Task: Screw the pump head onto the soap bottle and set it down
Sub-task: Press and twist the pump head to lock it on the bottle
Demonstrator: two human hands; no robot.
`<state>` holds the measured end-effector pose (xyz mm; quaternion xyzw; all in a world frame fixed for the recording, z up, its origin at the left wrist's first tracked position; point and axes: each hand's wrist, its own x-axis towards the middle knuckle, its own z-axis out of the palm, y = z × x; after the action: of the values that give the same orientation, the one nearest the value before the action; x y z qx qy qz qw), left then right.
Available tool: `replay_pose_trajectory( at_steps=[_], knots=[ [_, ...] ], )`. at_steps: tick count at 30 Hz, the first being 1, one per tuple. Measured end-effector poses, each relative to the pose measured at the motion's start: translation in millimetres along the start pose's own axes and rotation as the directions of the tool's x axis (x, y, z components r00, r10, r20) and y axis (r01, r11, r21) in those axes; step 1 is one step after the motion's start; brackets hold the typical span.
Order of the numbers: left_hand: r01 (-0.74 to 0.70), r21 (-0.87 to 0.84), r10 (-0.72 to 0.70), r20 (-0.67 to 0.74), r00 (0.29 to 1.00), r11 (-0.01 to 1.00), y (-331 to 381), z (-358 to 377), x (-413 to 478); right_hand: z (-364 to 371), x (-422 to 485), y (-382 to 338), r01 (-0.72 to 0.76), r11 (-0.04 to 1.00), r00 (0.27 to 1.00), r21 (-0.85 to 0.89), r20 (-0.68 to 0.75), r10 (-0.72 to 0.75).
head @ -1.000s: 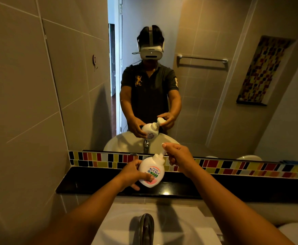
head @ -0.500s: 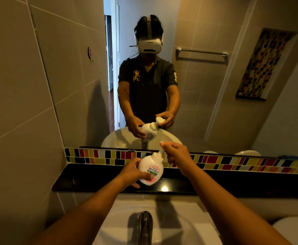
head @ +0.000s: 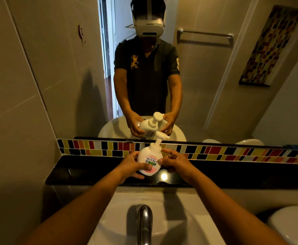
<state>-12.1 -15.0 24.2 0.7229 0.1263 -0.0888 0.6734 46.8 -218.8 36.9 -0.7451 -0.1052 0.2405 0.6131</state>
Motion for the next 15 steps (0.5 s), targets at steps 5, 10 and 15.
replay_pose_trajectory(
  at_steps=[5, 10, 15],
  knots=[
    [0.011, -0.053, -0.011, 0.004, 1.000, 0.999, -7.9, 5.2, 13.4, 2.3, 6.5, 16.5, -0.013, 1.000, 0.999, -0.027, 0.049, 0.015],
    [-0.005, -0.043, 0.004, -0.008, 1.000, 0.999, -18.1, 10.0, 27.9, 4.4, 18.2, 30.1, -0.013, 1.000, 0.999, 0.001, 0.040, 0.013],
    [-0.036, 0.105, 0.035, 0.009, 0.999, 0.994, -23.9, 9.8, 38.6, -0.2, 31.7, 40.3, -0.012, 1.000, 1.000, -0.025, 0.017, 0.013]
  ],
)
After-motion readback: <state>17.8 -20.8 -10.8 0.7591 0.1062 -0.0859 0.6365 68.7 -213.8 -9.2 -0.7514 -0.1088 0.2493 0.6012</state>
